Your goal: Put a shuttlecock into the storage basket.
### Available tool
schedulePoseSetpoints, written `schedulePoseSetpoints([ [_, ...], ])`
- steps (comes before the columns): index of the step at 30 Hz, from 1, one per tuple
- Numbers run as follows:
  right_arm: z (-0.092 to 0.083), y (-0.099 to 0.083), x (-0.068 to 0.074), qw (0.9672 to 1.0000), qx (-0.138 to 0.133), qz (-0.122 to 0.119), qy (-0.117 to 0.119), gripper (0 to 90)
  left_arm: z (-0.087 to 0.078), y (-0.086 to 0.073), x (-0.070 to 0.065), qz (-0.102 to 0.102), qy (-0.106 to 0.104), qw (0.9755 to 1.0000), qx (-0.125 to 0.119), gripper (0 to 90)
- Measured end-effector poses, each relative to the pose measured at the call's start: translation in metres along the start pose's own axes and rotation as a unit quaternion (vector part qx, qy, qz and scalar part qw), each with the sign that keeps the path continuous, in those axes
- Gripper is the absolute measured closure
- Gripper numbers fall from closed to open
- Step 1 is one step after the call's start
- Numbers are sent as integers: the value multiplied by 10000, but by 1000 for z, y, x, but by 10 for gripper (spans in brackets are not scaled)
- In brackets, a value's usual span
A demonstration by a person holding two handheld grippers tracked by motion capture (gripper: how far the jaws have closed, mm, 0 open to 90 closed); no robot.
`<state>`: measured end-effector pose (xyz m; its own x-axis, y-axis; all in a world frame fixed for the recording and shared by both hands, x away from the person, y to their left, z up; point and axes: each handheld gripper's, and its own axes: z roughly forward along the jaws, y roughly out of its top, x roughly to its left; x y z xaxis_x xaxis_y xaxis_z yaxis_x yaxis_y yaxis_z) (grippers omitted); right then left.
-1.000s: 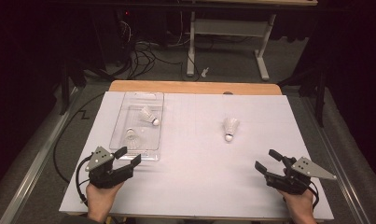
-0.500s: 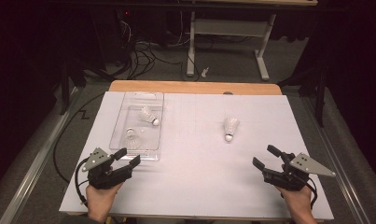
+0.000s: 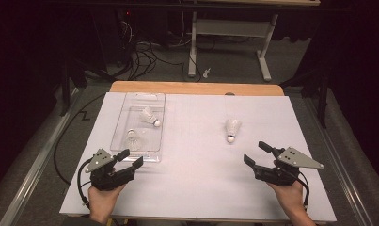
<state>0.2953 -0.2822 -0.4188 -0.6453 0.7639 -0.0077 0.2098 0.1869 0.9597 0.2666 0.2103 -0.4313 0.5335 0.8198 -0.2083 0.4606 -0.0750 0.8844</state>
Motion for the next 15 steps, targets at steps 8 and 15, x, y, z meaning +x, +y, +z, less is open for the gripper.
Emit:
schedulePoseSetpoints([
  [8, 17, 13, 0, 9998, 198, -7, 3, 254, 0, 0, 0, 2, 25, 10000, 3, 371],
  [15, 29, 22, -3, 9994, 336, -12, -29, 263, 0, 0, 1, -5, 26, 10000, -4, 371],
])
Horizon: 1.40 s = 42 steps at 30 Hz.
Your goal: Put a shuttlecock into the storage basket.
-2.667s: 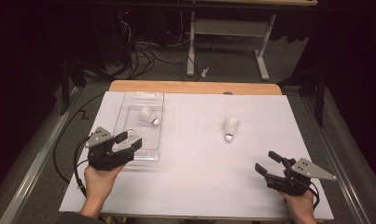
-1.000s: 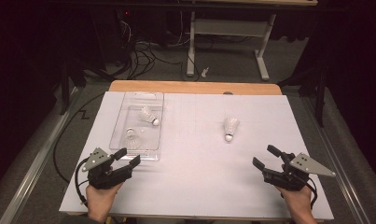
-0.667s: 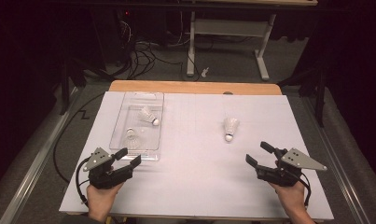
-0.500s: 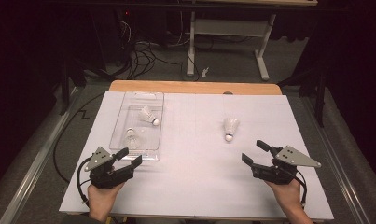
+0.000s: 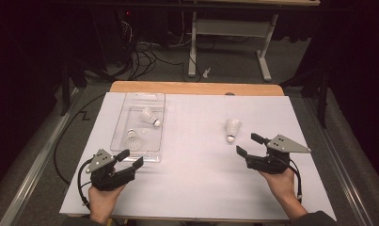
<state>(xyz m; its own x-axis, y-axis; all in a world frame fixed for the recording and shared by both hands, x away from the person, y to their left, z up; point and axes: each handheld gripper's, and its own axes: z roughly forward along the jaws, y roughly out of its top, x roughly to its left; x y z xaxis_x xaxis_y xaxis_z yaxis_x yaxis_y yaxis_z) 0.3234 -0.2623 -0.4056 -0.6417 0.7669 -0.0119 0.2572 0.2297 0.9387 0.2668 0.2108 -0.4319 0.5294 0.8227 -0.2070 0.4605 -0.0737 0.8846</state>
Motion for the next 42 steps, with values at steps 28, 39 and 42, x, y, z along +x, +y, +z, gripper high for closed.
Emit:
schedulePoseSetpoints([
  [28, 47, 33, -21, 9989, 330, 154, -286, 269, 0, 0, 2, -15, 20, 10000, -16, 369],
  [39, 63, 45, -40, 9938, 962, 241, -508, 295, 0, 0, 2, -20, 31, 10000, -22, 369],
  [42, 69, 49, -45, 9914, 1183, 214, -521, 301, 1, 0, 2, -16, 21, 10000, -16, 369],
])
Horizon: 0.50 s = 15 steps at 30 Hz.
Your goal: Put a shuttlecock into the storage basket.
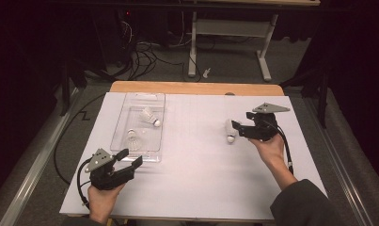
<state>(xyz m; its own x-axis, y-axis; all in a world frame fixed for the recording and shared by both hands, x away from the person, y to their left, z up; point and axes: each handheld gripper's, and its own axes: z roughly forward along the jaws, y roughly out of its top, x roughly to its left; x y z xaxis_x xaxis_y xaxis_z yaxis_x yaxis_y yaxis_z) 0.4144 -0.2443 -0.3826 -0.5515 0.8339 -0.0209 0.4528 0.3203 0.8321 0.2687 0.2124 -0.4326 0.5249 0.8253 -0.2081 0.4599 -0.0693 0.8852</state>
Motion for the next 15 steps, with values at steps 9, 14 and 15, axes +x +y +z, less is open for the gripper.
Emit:
schedulePoseSetpoints([
  [9, 18, 18, -6, 9972, 736, -109, 15, 353, 0, 0, 0, -3, -10, 10000, 20, 369],
  [14, 31, 25, -8, 9931, 1167, -144, 14, 361, 1, 0, 1, -5, -8, 10000, 24, 369],
  [15, 34, 26, -8, 9922, 1242, -144, 20, 364, 1, 0, 1, -8, -9, 10000, 23, 369],
])
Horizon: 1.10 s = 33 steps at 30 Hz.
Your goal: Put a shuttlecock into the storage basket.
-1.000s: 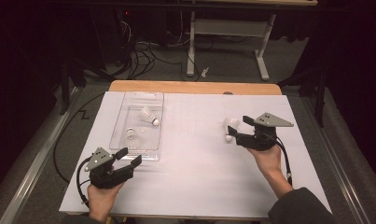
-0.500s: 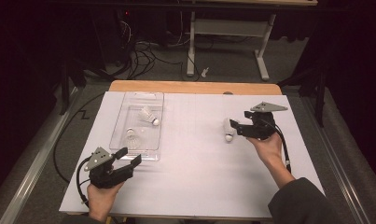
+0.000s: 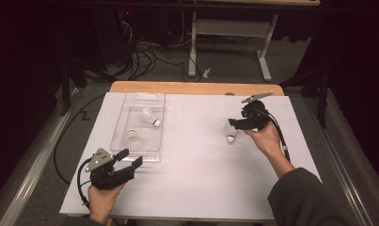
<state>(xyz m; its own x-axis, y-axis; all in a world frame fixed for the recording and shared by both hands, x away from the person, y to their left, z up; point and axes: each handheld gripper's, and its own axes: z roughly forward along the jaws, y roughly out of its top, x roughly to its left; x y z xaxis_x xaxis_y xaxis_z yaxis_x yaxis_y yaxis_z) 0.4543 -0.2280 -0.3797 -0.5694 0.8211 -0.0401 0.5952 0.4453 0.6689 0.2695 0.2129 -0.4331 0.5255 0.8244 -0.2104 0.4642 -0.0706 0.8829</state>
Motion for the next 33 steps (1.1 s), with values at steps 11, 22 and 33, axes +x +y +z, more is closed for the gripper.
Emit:
schedulePoseSetpoints([
  [11, 23, 11, -6, 9983, 587, 16, -34, 391, 0, 0, 0, 6, 0, 10000, 9, 369],
  [22, 38, 14, -5, 9940, 1091, -47, 27, 438, -1, -1, -1, 24, -24, 10000, 14, 371],
  [33, 34, 8, -8, 9903, 1379, -37, 186, 564, 0, -1, -1, 33, -28, 10000, 42, 371],
])
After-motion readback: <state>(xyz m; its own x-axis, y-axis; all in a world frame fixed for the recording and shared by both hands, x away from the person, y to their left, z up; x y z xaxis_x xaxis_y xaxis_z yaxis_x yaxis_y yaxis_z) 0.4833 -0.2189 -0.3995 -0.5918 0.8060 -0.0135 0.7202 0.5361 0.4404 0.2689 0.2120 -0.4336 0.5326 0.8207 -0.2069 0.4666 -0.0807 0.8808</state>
